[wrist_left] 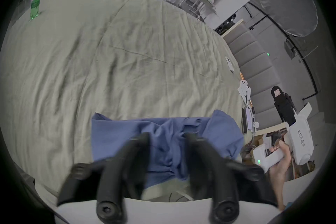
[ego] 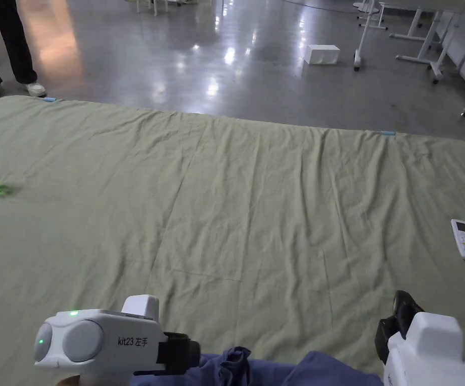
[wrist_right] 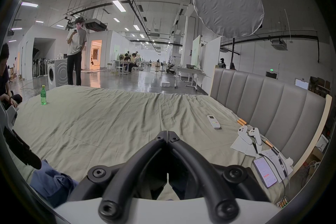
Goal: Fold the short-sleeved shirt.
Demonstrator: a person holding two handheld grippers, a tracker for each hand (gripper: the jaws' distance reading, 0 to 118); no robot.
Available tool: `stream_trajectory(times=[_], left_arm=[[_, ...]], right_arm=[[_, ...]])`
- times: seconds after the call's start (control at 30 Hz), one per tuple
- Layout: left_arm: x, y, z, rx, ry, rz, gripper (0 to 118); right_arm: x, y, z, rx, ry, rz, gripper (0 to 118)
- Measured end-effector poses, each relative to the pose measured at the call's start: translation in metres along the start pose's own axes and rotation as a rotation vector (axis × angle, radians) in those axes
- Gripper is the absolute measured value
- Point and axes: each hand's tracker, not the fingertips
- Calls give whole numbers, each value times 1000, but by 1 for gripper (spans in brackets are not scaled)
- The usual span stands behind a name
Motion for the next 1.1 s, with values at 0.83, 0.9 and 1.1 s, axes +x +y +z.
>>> stream_trajectory(times=[0.83,0.9,1.1], left_arm=[[71,-55,-86,-113,-67,-4,14],[75,-51,-72,-96,-48,-21,16],[21,-27,3,97,-151,64,70]], right_arm=[[-8,-2,1,-9,31,-2,0],[-9,-1,2,-8,36,-1,0],[-9,1,3,-4,46,12,0]])
